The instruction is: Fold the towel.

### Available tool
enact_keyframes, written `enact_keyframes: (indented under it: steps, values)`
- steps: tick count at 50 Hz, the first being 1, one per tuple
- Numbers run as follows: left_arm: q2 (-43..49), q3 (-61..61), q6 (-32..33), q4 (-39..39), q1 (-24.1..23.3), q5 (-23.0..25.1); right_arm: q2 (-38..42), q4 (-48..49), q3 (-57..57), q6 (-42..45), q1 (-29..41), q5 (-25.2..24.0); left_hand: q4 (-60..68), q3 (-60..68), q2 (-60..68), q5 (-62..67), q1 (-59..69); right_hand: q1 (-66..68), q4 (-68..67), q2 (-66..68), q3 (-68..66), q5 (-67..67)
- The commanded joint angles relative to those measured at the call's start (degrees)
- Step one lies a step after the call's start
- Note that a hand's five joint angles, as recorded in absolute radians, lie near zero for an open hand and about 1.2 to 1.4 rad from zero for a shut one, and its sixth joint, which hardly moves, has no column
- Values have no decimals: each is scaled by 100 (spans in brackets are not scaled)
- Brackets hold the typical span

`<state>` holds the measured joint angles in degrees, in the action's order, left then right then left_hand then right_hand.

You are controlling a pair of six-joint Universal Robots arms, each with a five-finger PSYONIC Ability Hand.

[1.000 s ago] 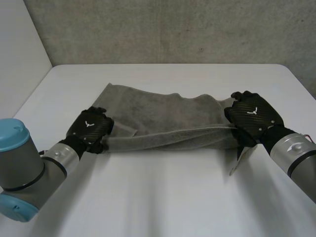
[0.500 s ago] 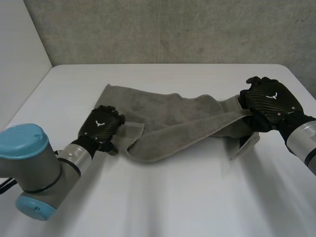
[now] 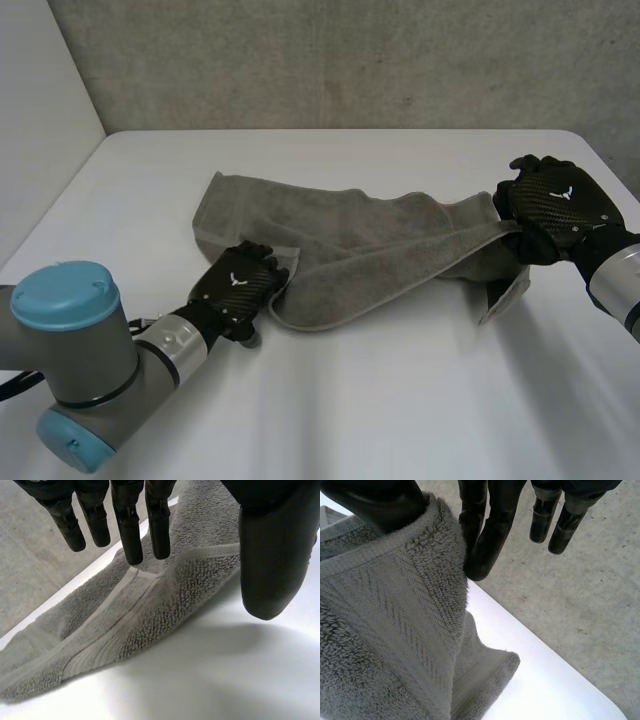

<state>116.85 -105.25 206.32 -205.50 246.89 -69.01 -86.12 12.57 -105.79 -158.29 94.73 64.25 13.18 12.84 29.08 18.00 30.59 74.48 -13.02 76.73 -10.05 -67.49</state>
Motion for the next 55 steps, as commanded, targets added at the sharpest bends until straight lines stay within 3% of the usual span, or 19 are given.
enact_keyframes:
  steps: [1, 10, 16, 18, 25, 38, 55]
  values:
    - [-14, 22, 101, -17, -106, -7, -1, 0, -12, 0, -8, 0, -318, -284, -53, 54, -205, 552, 302, 327, 5, -251]
    - [-13, 4, 198, 1, -97, 46, 8, 0, -12, 0, 1, 0, -318, -284, -86, 21, -238, 552, 302, 327, 5, -251]
    - [66, 39, 883, 343, -141, 230, 8, 0, -12, 0, -8, 0, -318, -284, -86, 21, -238, 552, 302, 327, 5, -251]
    - [206, 127, 1426, 755, -106, 213, -1, 0, -12, 0, -16, 0, -318, -284, -103, 4, -255, 552, 302, 327, 5, -251]
    - [241, 206, 2008, 1205, 70, 90, -1, 0, -12, 0, -16, 0, -318, -284, -137, -30, -288, 552, 302, 327, 5, -251]
    - [-277, 127, 1938, 1030, 703, -701, 8, -9, -12, 9, -8, 9, -318, -284, -204, -97, -356, 552, 302, 327, 5, -251]
    - [-506, -40, 1482, 836, 861, -851, 8, -27, -21, 9, 1, 0, -318, -284, -254, -147, -406, 552, 302, 327, 5, -251]
